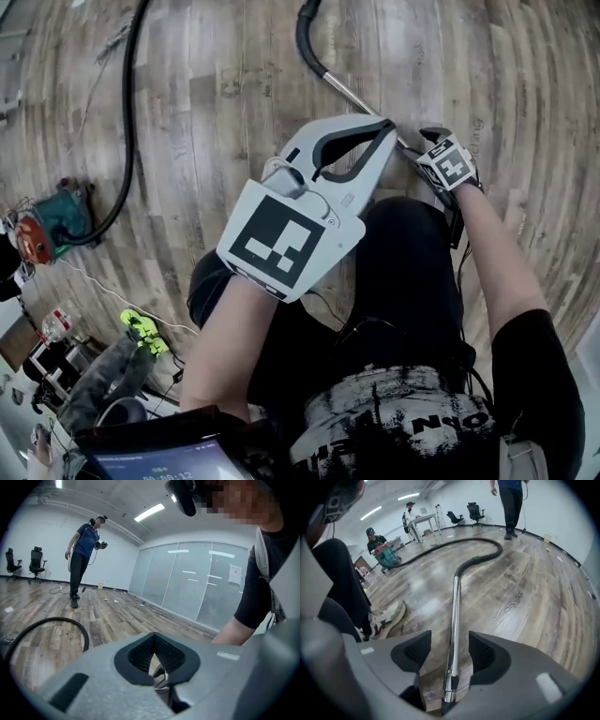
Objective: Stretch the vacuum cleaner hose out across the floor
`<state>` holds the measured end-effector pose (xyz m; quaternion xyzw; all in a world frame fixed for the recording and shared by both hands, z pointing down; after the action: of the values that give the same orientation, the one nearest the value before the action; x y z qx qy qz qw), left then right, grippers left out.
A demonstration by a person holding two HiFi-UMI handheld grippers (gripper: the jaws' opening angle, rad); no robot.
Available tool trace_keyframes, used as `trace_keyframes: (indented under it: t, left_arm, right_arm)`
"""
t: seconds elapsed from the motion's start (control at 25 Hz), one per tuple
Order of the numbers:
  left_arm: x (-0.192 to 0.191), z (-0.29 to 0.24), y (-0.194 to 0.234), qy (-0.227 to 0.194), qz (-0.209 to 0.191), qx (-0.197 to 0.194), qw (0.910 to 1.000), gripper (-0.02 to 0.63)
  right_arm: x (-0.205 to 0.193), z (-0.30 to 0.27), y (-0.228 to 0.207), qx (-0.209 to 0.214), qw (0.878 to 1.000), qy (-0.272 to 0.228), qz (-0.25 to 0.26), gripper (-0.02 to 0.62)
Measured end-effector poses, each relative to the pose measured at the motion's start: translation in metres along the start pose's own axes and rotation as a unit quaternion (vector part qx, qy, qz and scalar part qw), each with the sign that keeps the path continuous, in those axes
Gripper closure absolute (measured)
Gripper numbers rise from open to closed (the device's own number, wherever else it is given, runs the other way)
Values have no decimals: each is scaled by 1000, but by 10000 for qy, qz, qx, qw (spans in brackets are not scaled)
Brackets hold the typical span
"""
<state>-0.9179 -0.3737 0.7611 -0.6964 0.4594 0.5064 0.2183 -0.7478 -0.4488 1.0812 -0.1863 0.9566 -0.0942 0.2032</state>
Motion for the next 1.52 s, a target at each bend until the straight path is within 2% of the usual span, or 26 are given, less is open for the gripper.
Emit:
trace_keyframes:
  t: [0.2,0.36,0.44,0.56,0.68,0.8,0.92,1.0,1.12,1.2,1.24,1.28,1.32,1.36,1.44,1.52]
  left_arm:
    - [-28,-2,0,168,-95,428,9989,606]
    - [-53,13,-4,304,49,808,9963,606]
    - [-67,20,-7,421,159,969,9943,606]
    - [-81,23,-11,388,297,1121,9925,606]
    - [-89,24,-17,402,361,1175,9916,606]
    - [-92,22,-19,522,451,1253,9897,606]
    - [-102,16,-23,704,698,1265,9870,605]
    - [-112,16,-22,817,897,1330,9837,605]
    - [-132,9,-11,993,1243,1456,9765,604]
    - [-155,-10,1,1280,1319,1480,9718,603]
    - [-170,-22,8,1496,1316,1480,9687,586]
    - [-188,-36,14,1708,1363,1465,9648,542]
    - [-205,-51,18,1856,1524,1423,9602,521]
    - [-222,-67,22,1895,1815,1350,9555,493]
    - [-249,-97,23,1668,2690,1167,9414,459]
    - [-270,-123,21,1213,3711,1024,9149,441]
  right_arm:
    - [-28,-80,-21,17,9980,615,111,357]
    - [-36,-123,-21,-20,9964,839,114,388]
    - [-42,-137,-15,-201,9949,980,158,400]
    - [-52,-138,-16,-790,9881,1317,3,412]
    - [-53,-138,-15,-962,9869,1298,-18,415]
    - [-49,-137,-20,-889,9882,1244,-18,417]
    - [-43,-141,-19,-376,9959,810,-128,419]
    - [-42,-137,-18,-219,9966,775,-169,419]
    - [-42,-121,-17,-251,9960,842,-140,419]
    - [-43,-110,-17,-277,9959,847,-127,419]
    - [-42,-104,-16,-275,9960,842,-117,419]
    - [-41,-96,-15,-282,9960,843,-100,419]
    - [-40,-87,-15,-313,9959,846,-82,419]
    - [-39,-76,-17,-366,9957,851,-72,419]
    - [-36,-54,-18,-468,9952,859,-46,419]
    - [-31,-35,-17,-517,9949,868,72,419]
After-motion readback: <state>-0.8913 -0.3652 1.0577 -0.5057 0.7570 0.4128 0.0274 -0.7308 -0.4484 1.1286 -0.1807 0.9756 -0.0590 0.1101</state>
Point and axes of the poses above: the fingertips, and each gripper's own axes: z backward along the fingers, y to its left, x out of its top, the point moved 8 cm from there along z, backward along the fingers, and after that the axes turned 4 degrees about -z, right-handed, at the moved point
